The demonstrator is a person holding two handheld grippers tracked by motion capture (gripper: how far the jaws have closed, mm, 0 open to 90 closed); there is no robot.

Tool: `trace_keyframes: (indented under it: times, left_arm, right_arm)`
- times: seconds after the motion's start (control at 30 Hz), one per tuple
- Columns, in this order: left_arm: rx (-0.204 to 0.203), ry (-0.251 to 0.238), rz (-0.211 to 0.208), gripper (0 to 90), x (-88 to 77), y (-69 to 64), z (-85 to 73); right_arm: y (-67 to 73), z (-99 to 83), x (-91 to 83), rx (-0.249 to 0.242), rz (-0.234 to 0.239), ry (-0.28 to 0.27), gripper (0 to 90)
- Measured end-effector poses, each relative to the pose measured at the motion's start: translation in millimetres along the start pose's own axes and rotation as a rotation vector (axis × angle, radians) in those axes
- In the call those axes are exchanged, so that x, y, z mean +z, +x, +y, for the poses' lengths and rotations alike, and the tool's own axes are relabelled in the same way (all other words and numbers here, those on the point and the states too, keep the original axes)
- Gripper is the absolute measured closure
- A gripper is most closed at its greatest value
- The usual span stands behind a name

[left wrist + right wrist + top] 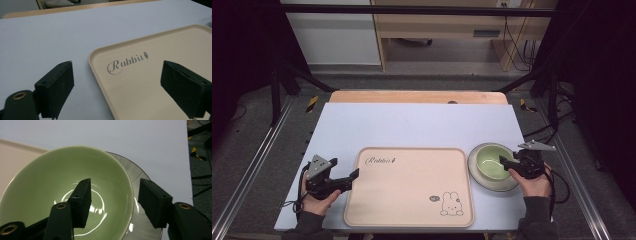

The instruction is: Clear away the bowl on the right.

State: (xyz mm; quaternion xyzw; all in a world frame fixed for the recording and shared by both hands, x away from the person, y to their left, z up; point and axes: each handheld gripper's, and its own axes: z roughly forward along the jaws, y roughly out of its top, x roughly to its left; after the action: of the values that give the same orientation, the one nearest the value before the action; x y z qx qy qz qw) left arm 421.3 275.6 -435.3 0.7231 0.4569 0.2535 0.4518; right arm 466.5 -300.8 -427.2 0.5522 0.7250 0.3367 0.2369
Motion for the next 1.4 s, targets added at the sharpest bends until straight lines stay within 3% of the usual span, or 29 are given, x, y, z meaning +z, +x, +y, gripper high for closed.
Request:
trace_keyframes:
  times: [0.33,0.97,1.07,1.4]
  left_arm:
    - [0.0,0.002,0.001,11.2,0.0,0.3,-0.3]
    - [-0.001,0.003,0.002,11.4,0.9,0.2,-0.5]
    - [-0.002,0.003,0.002,11.5,1.0,0.3,-0.5]
    - [0.0,0.008,0.002,11.5,2.0,0.1,-1.0]
  right_arm:
    - [-2.7,-2.2,5.1,-0.023,-0.015,0.045,50.1]
    - [-4.7,-3.5,11.5,-0.005,-0.012,0.1,64.8]
    - [-5.0,-2.9,12.6,0.027,-0.003,0.121,70.5]
    - [-7.4,-0.1,14.0,0.063,-0.005,0.146,75.6]
